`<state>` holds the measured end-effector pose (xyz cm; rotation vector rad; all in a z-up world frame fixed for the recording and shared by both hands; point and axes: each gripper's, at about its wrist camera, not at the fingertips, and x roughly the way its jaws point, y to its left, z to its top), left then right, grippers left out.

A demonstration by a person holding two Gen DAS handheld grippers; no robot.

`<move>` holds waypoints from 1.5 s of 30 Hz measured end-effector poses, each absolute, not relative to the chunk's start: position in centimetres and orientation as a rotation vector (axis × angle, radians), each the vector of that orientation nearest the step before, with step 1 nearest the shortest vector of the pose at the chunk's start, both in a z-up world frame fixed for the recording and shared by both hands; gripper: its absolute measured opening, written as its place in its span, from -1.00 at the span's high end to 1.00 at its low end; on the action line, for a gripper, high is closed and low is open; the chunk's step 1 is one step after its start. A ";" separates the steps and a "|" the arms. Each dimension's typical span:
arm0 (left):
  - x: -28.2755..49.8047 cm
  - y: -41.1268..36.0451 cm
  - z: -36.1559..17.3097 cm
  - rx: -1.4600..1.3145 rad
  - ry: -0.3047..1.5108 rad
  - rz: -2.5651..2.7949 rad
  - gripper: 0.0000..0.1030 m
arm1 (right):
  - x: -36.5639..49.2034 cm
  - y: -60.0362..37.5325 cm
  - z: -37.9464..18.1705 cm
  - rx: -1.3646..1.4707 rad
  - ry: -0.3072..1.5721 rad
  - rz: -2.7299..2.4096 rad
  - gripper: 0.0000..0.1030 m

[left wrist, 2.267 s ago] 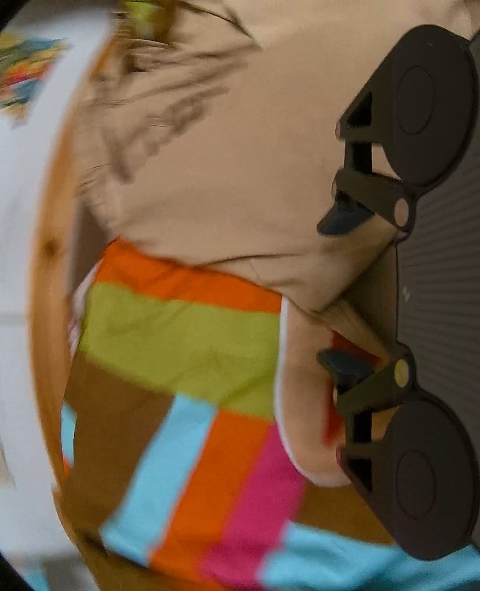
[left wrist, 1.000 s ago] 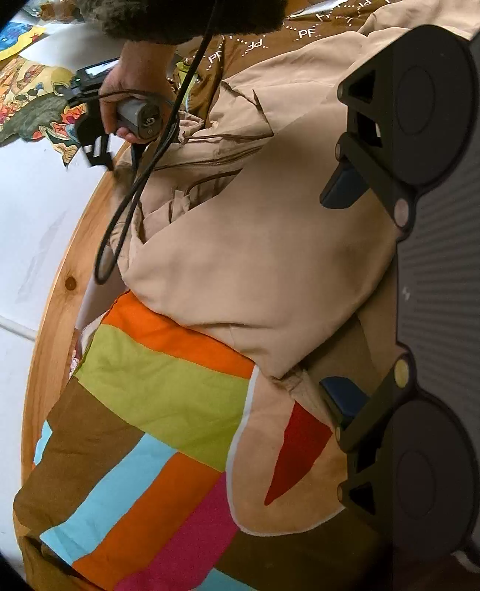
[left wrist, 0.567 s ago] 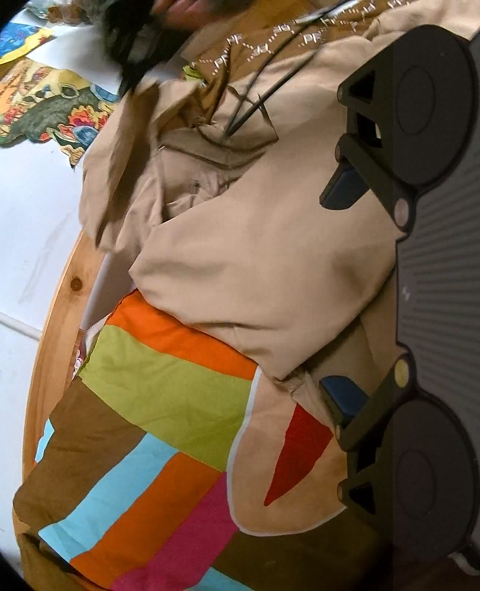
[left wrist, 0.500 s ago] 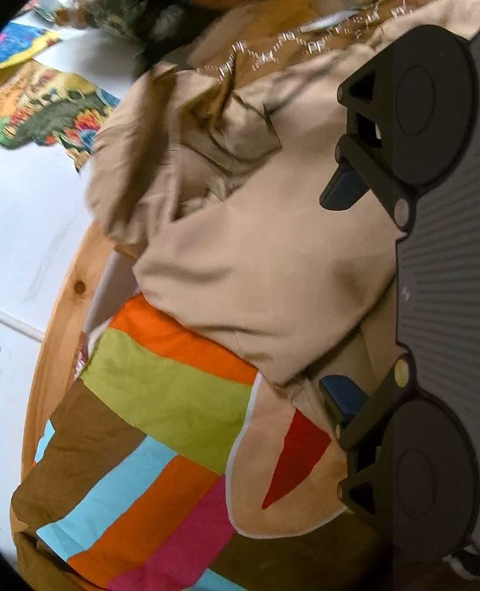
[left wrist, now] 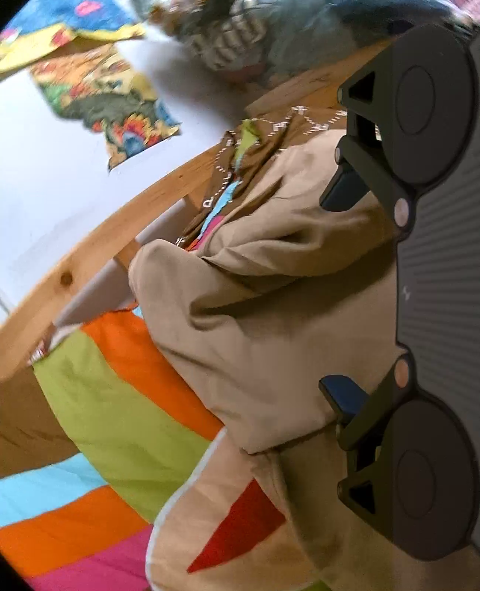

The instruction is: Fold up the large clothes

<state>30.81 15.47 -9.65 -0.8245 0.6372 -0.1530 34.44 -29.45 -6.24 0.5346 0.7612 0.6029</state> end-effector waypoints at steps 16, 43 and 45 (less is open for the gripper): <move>42.2 9.2 -2.1 -0.582 0.858 -0.246 0.72 | 44.2 -35.9 -4.3 0.690 0.623 0.513 -0.33; 38.4 15.5 -3.6 -0.508 0.710 -0.114 0.17 | 44.1 -35.8 -4.8 0.512 0.542 0.536 -0.28; 40.1 15.5 -4.3 -0.525 0.746 -0.083 0.17 | 44.1 -35.8 -4.5 0.420 0.542 0.491 -0.28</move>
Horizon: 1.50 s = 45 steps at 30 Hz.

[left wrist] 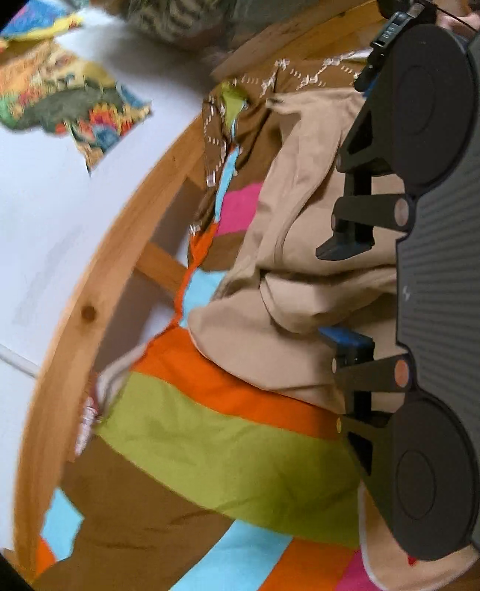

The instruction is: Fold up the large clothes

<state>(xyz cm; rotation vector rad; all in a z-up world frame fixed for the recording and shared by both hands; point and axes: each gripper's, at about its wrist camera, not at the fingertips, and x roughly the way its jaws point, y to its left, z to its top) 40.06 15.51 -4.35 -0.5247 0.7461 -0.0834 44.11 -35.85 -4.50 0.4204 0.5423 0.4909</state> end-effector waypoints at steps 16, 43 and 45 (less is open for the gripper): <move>42.3 12.4 -6.6 -0.374 0.722 0.103 0.89 | 48.5 -32.1 -4.8 0.305 0.534 0.352 0.97; 37.5 6.4 -5.6 -0.117 0.686 0.008 -0.35 | 41.7 -25.0 -5.5 -0.235 0.403 0.480 0.33; 35.6 6.7 -4.7 -0.132 0.679 0.003 -0.49 | 40.0 -25.7 -4.7 -0.262 0.384 0.490 0.19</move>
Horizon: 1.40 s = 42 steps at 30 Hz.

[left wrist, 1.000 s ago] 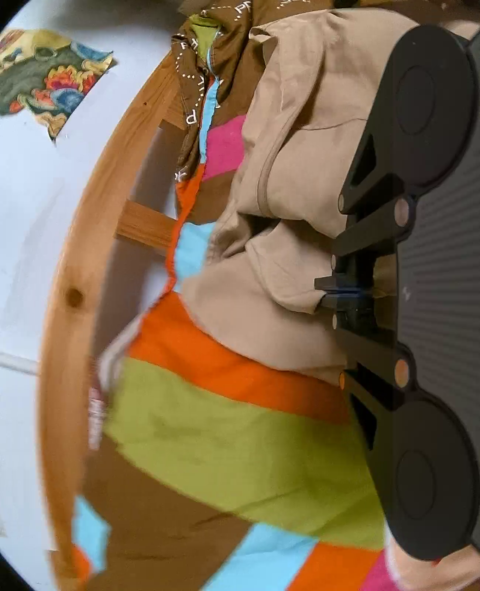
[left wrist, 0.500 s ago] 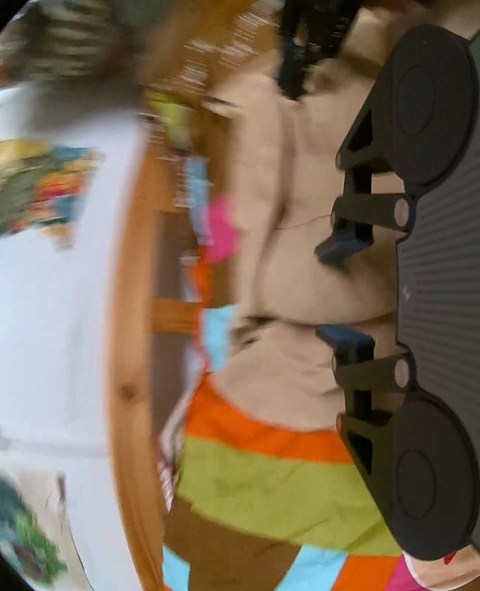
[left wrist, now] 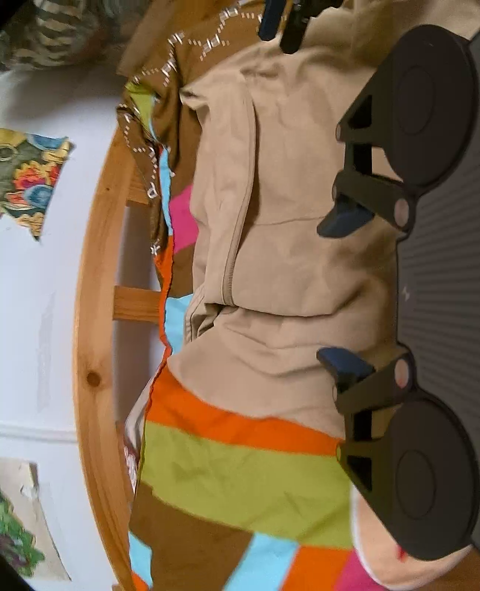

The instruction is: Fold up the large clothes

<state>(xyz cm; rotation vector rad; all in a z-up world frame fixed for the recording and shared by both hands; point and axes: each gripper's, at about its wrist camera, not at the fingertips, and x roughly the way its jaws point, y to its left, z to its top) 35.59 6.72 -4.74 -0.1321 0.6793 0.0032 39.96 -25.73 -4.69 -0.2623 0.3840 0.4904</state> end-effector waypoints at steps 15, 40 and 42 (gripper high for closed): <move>17.8 7.7 -1.2 -0.055 0.693 -0.038 -0.99 | 25.5 -28.9 -1.3 -0.366 0.427 0.560 -0.86; 8.9 -2.7 -6.8 0.426 0.809 -0.276 -0.99 | 13.2 -25.8 -10.2 -0.669 0.646 0.485 -0.98; 8.8 -2.8 -7.1 0.446 0.793 -0.294 -0.99 | 13.9 -25.4 -10.2 -0.671 0.637 0.477 -0.98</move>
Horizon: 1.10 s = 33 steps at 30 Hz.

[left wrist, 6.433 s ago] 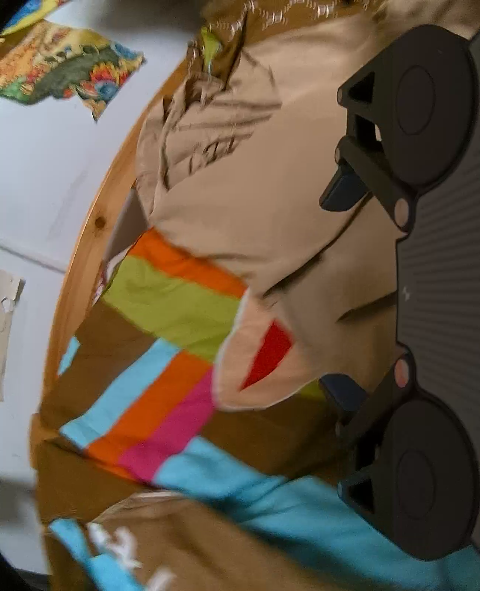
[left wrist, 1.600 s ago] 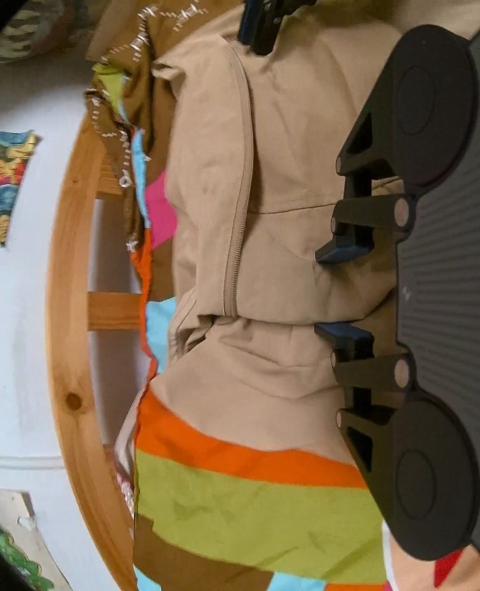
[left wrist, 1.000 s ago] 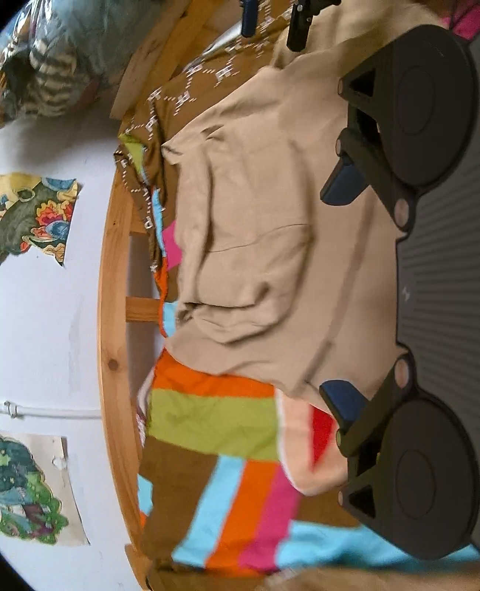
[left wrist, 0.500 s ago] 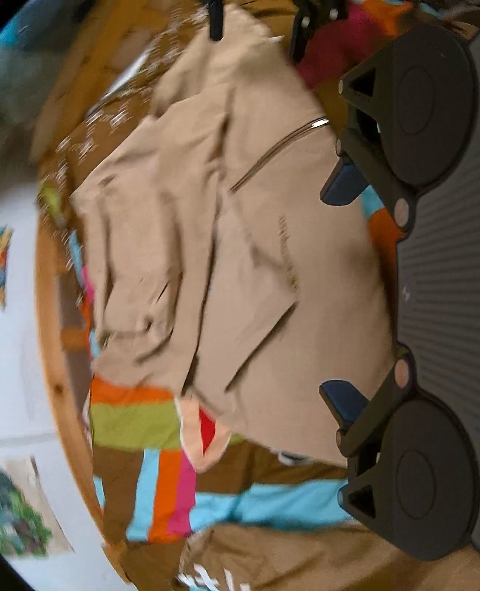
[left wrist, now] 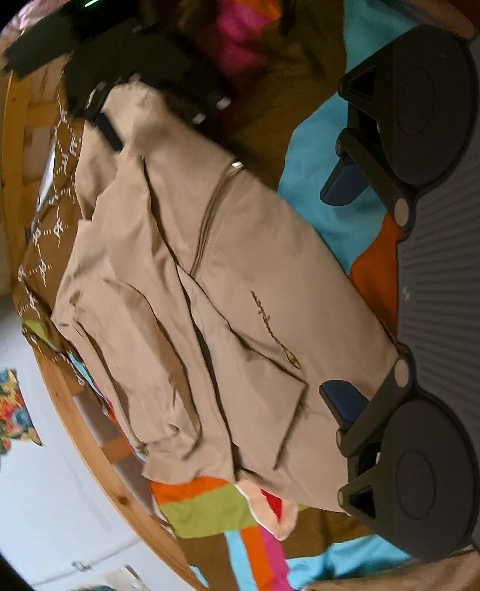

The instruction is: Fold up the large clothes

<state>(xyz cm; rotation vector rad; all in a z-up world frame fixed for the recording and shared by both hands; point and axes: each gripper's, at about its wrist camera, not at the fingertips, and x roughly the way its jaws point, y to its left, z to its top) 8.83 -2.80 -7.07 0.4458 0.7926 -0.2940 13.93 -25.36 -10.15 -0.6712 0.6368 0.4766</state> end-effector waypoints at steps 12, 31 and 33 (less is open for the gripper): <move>10.8 0.0 -7.1 0.444 0.773 -0.166 -0.78 | 19.9 -26.0 -2.7 -0.364 0.584 0.451 -0.94; 12.4 6.5 -3.6 0.141 0.711 -0.082 0.74 | 19.1 -26.5 -3.6 -0.370 0.614 0.469 -0.94; 12.5 6.6 -3.5 0.130 0.709 -0.088 0.74 | 17.1 -27.1 -5.2 -0.445 0.638 0.501 -0.94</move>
